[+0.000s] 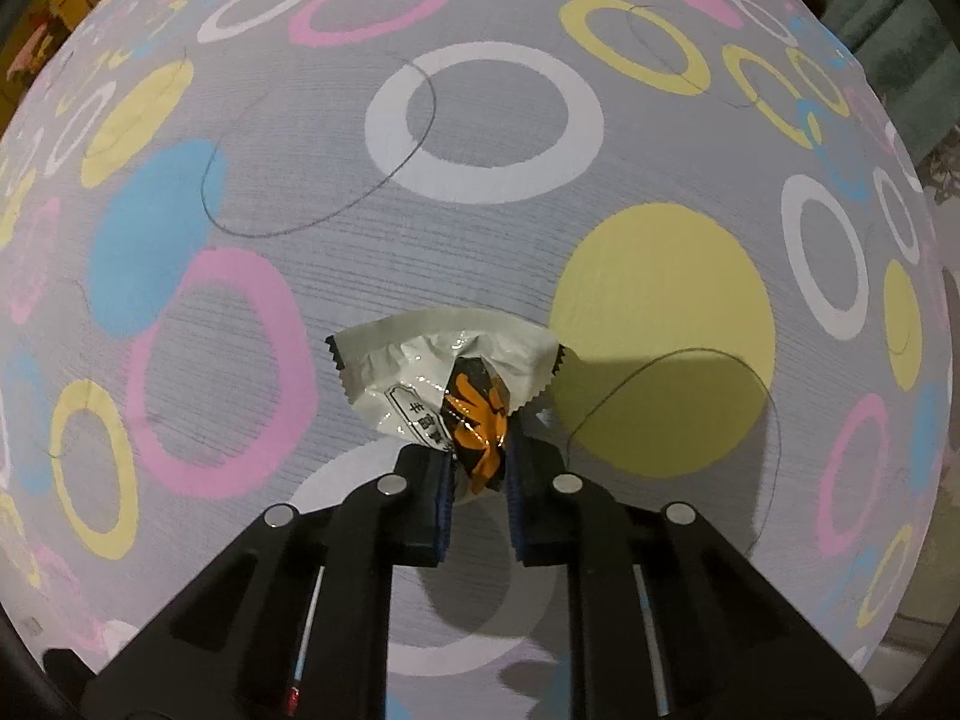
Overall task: Collect trash
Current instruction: 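Lift the red wrapper and white sachet off the bed over the trash bag, then open both tools to drop the wrapper and sachet into the bag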
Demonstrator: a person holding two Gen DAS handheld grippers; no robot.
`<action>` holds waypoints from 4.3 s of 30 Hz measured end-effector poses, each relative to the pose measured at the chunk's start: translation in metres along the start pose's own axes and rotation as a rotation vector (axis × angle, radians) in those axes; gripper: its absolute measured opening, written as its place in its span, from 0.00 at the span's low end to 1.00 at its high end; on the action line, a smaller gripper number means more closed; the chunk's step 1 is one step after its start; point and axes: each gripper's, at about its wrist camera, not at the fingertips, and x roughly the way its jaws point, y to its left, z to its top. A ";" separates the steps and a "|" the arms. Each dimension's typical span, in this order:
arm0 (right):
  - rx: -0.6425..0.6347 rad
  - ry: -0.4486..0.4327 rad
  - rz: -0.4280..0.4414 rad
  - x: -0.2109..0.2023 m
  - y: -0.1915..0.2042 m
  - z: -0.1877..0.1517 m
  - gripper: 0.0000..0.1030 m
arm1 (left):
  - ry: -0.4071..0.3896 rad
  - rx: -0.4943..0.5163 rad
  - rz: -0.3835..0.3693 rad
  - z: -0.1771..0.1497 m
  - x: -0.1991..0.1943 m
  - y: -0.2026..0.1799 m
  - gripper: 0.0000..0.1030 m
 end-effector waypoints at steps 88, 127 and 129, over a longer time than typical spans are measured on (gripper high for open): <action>-0.076 -0.408 0.077 -0.167 0.108 -0.430 0.12 | 0.077 0.149 0.108 -0.233 -0.134 0.026 0.24; 0.060 -0.078 0.208 0.013 0.122 -0.426 0.12 | 0.267 0.204 0.078 -0.276 -0.040 0.054 0.24; 0.081 -0.066 0.214 0.019 0.120 -0.427 0.13 | 0.275 0.213 0.071 -0.278 -0.036 0.055 0.24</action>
